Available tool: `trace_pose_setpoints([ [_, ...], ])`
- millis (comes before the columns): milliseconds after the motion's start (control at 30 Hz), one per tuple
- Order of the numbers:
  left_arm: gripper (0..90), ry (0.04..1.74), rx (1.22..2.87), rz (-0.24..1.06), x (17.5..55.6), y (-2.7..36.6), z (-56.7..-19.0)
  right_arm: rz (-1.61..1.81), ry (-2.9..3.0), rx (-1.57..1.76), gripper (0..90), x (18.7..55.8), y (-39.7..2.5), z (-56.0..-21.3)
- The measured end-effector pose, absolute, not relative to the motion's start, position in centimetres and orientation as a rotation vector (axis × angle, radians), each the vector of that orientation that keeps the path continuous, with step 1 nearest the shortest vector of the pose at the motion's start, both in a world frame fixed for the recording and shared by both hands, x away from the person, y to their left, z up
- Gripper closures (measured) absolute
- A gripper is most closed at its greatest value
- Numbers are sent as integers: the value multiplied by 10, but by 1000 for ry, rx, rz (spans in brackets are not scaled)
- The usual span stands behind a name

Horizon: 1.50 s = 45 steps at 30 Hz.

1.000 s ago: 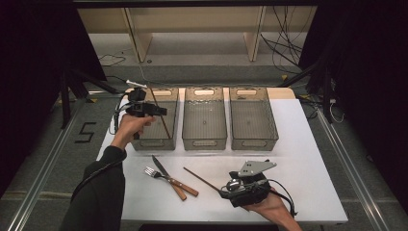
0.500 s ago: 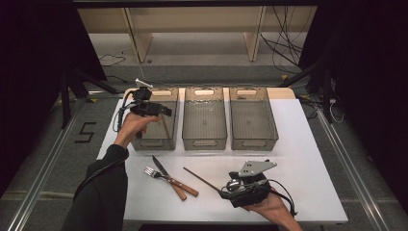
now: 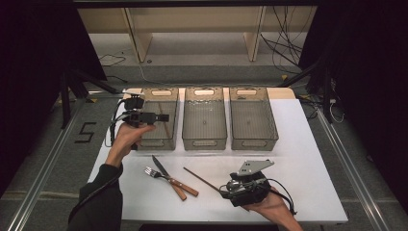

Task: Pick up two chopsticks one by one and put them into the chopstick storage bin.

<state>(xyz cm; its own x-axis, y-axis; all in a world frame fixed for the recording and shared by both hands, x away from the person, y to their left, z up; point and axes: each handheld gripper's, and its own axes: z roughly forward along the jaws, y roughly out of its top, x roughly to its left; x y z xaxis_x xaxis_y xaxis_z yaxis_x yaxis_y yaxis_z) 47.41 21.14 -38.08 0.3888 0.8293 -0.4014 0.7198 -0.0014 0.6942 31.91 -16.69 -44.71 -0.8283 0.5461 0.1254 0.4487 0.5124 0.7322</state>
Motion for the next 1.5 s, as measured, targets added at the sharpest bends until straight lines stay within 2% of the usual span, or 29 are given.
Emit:
trace_pose_setpoints([
  [167, 165, 1276, 1725, 154, 443, 218, -388, 1101, 2665, 910, 329, 320, -163, -448],
  [467, 164, 1194, 1687, 198, 395, 220, -408, 942, 2762, 936, 444, 325, -151, -452],
  [567, 164, 1174, 1711, 232, 388, 216, -414, 896, 2798, 940, 474, 326, -145, -454],
  [1000, 161, 1070, 1743, 219, 356, 192, -441, 740, 2876, 901, 627, 333, -130, -459],
  [1500, 161, 1038, 1735, 251, 333, 189, -461, 542, 2901, 846, 767, 336, -114, -467],
])
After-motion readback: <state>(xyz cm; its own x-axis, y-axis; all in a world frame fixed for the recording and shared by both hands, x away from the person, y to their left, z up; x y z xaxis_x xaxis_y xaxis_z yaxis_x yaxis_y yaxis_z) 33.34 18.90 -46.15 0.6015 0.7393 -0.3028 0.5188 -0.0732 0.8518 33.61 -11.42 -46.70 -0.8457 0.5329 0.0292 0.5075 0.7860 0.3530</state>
